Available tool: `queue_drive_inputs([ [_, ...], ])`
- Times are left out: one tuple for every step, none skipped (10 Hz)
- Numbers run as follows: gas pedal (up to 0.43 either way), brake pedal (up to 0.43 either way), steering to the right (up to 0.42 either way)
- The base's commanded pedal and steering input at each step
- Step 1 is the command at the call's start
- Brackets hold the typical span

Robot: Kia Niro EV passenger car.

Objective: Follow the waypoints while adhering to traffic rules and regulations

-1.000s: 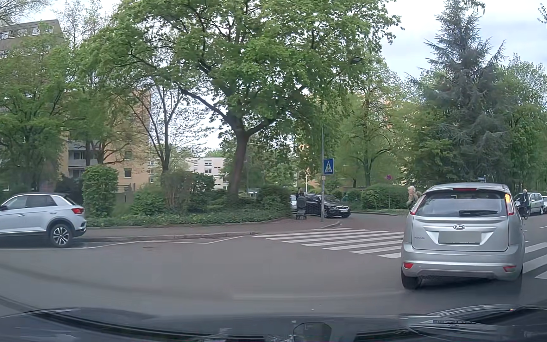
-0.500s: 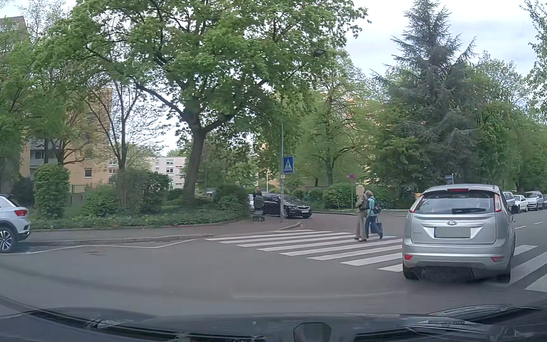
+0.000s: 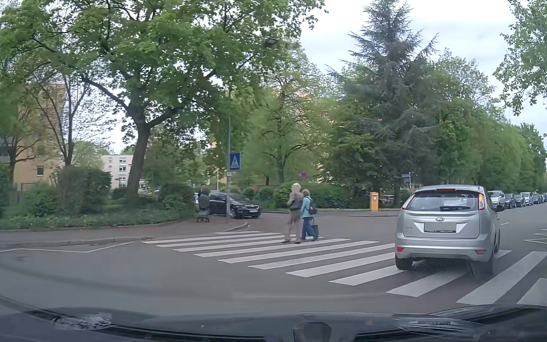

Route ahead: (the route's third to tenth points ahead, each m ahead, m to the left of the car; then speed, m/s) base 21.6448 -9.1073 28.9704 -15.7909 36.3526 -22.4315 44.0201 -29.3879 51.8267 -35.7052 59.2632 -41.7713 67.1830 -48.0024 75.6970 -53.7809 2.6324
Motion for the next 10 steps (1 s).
queue_drive_inputs([
  [0.138, 0.0, 0.464],
  [0.138, 0.0, 0.464],
  [0.15, 0.0, 0.46],
  [0.157, 0.0, 0.45],
  [0.157, 0.0, 0.44],
  [0.157, 0.0, 0.43],
  [0.157, 0.0, 0.416],
  [0.157, 0.0, 0.404],
  [0.157, 0.0, 0.395],
  [0.157, 0.0, 0.385],
])
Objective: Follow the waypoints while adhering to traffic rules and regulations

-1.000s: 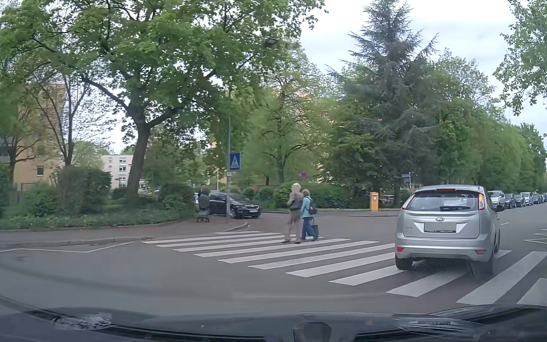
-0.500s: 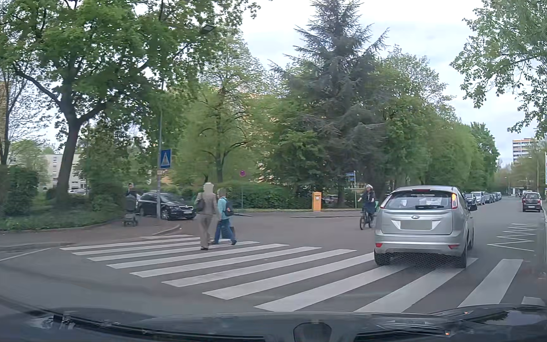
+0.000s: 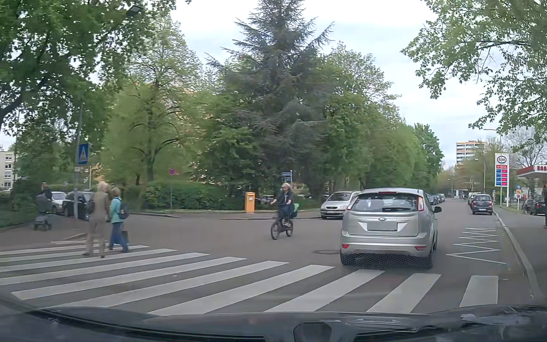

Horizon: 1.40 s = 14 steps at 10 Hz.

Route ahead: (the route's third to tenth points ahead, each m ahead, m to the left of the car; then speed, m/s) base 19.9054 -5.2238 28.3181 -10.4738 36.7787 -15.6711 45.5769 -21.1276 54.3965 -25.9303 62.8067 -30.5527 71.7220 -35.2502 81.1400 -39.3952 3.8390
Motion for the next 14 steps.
queue_drive_inputs([
  [0.157, 0.0, 0.373],
  [0.15, 0.0, 0.36],
  [0.15, 0.0, 0.347],
  [0.11, 0.0, 0.326],
  [0.079, 0.0, 0.301],
  [0.059, 0.0, 0.279],
  [0.039, 0.0, 0.262],
  [0.0, 0.0, 0.243],
  [0.0, 0.0, 0.223],
  [0.0, 0.0, 0.203],
  [0.0, 0.0, 0.185],
  [0.0, 0.018, 0.167],
  [0.0, 0.085, 0.154],
  [0.0, 0.128, 0.148],
])
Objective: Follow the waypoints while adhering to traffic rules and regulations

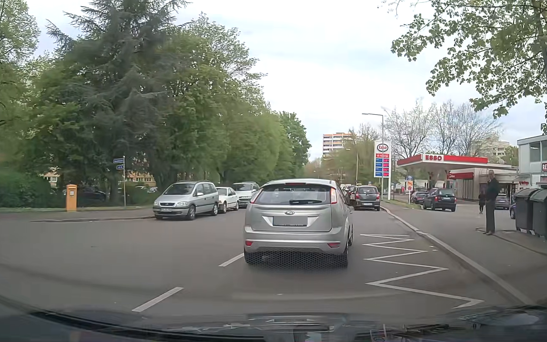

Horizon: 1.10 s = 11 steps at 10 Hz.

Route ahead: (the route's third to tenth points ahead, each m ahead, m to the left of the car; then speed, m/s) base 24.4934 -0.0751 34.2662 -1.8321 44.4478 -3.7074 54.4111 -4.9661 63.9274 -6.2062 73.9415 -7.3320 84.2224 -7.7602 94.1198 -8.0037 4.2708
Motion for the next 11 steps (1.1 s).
queue_drive_inputs([
  [0.0, 0.152, 0.14],
  [0.0, 0.165, 0.127],
  [0.0, 0.177, 0.112],
  [0.0, 0.183, 0.101],
  [0.0, 0.183, 0.092],
  [0.0, 0.183, 0.084],
  [0.0, 0.183, 0.077],
  [0.0, 0.183, 0.07],
  [0.0, 0.189, 0.065],
  [0.0, 0.189, 0.058],
  [0.0, 0.189, 0.054],
])
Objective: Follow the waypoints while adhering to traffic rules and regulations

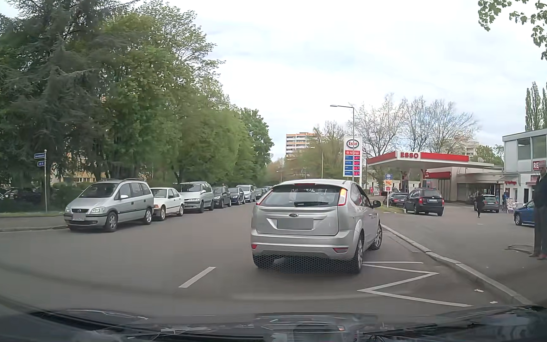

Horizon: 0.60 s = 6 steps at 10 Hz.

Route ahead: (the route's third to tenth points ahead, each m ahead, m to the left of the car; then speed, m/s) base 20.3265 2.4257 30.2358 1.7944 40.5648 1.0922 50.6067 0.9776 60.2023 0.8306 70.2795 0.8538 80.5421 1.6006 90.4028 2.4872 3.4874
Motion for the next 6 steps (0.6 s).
queue_drive_inputs([
  [0.0, 0.189, 0.049],
  [0.0, 0.195, 0.043],
  [0.0, 0.165, 0.035],
  [0.0, 0.067, 0.026],
  [0.0, 0.0, 0.019],
  [0.0, 0.0, 0.012],
])
